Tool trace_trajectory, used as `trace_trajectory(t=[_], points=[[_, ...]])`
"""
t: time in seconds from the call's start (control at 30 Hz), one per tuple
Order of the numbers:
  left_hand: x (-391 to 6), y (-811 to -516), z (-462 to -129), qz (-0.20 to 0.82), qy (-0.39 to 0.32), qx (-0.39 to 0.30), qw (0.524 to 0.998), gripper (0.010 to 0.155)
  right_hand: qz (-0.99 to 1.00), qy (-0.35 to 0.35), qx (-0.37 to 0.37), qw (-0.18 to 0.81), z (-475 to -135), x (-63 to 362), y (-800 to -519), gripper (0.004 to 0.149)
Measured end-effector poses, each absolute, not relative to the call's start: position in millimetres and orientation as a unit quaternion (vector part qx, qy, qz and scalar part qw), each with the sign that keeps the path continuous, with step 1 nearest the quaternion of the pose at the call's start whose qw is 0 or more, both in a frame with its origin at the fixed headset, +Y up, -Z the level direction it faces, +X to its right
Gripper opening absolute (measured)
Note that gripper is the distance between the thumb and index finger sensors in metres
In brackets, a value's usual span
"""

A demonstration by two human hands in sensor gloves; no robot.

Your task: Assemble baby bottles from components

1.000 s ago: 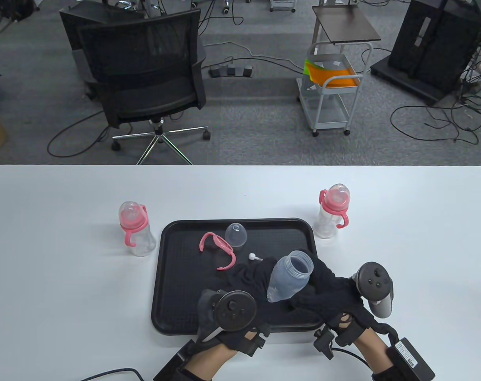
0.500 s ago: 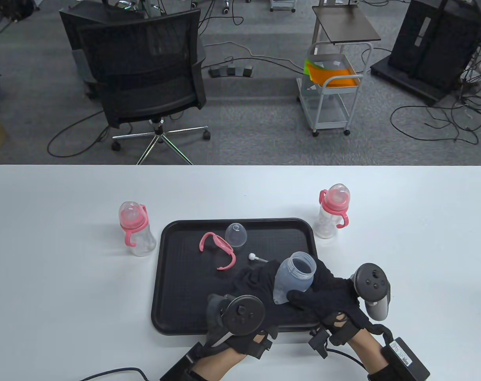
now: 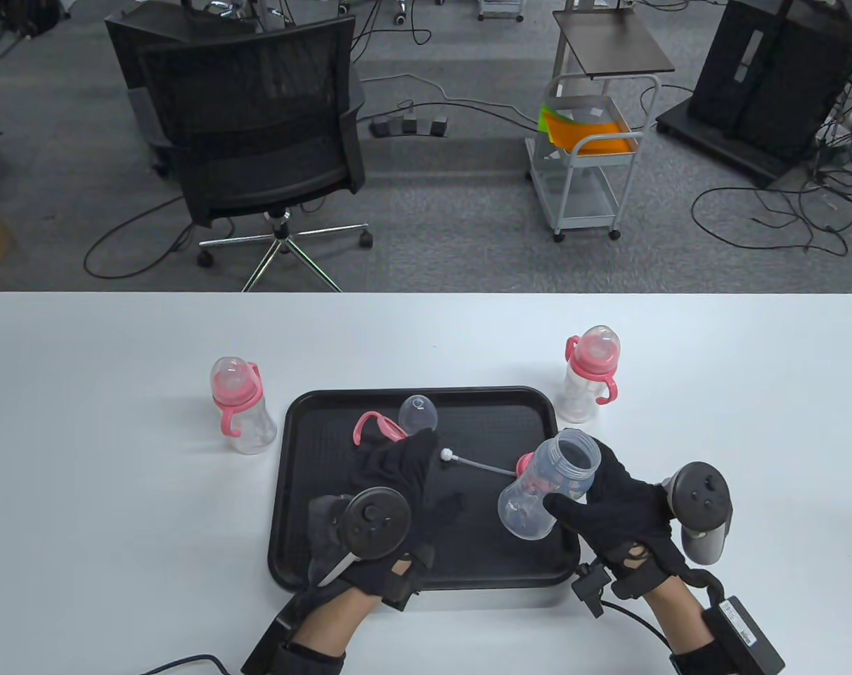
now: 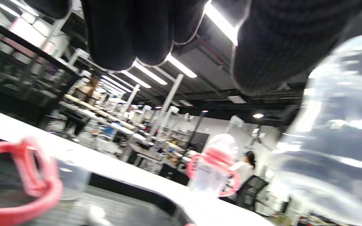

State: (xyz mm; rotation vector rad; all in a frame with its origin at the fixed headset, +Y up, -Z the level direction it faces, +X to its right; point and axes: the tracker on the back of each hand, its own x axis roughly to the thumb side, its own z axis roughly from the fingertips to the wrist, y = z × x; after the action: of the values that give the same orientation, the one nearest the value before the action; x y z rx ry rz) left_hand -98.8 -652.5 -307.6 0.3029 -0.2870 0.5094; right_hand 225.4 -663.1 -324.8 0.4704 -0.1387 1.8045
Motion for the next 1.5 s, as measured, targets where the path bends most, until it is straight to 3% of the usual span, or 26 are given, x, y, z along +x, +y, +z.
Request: trace_trajectory(t=[0.4, 0.7, 0.8, 1.13, 1.5], points=[[-117, -673, -343, 0.102, -0.051, 0.095, 0.989, 0.079, 0.781, -0.113, 0.181, 0.587, -326, 250, -654, 0.098], [-107, -694, -386, 0.026, 0.0, -0.02, 0.999, 0.059, 0.776, -0.083, 0.187, 0.597, -332, 252, -660, 0.098], [-108, -701, -397, 0.02, 0.024, -0.035, 0.999, 0.059, 0.778, -0.08, 0.189, 0.594, -333, 252, -661, 0.099], [-108, -717, -422, -0.017, 0.009, -0.11, 0.994, 0.061, 0.785, -0.068, 0.195, 0.583, -334, 250, -663, 0.099], [-109, -711, -411, -0.071, 0.026, -0.062, 0.995, 0.054, 0.788, -0.061, 0.191, 0.582, -336, 250, -665, 0.099]])
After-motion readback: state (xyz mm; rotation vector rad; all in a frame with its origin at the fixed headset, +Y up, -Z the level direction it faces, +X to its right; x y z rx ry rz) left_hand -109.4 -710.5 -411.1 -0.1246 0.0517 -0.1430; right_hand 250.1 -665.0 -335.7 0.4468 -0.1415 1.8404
